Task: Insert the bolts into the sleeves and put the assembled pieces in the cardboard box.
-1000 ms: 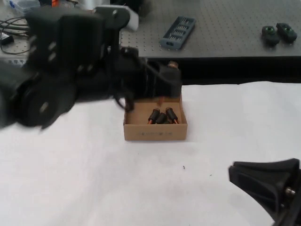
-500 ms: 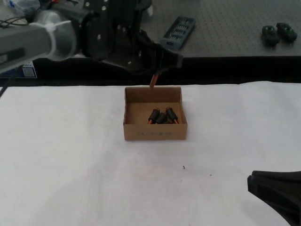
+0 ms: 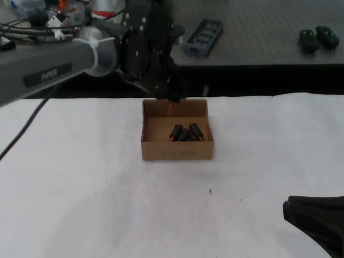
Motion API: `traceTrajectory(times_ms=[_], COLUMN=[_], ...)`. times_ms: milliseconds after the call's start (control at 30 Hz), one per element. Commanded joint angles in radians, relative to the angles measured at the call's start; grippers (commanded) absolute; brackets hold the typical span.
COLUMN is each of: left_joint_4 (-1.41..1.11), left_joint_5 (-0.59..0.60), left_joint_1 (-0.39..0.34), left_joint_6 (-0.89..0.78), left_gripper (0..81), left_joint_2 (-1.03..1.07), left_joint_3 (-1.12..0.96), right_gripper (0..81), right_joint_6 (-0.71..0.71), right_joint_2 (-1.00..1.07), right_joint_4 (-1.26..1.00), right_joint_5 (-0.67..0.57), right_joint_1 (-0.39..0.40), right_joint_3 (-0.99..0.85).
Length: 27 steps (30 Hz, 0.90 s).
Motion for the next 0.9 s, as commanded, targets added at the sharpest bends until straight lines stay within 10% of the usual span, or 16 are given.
traceTrajectory(times_ms=[0,867], left_joint_4=[0.015,0.009], left_joint_5=[-0.043,-0.185], left_joint_1=[0.017,0.021], left_joint_6=[0.011,0.014], left_gripper=[0.6,0.6], left_joint_2=[0.088,0.255], left_joint_3=[-0.051,-0.106], right_gripper=[3.6,3.6], right_joint_6=[-0.001,-0.001], right_joint_2=[-0.009,-0.159], right_joint_4=[-0.001,0.169], right_joint_5=[0.008,0.008], right_joint_1=[-0.008,-0.008], right_joint_3=[-0.003,-0.003])
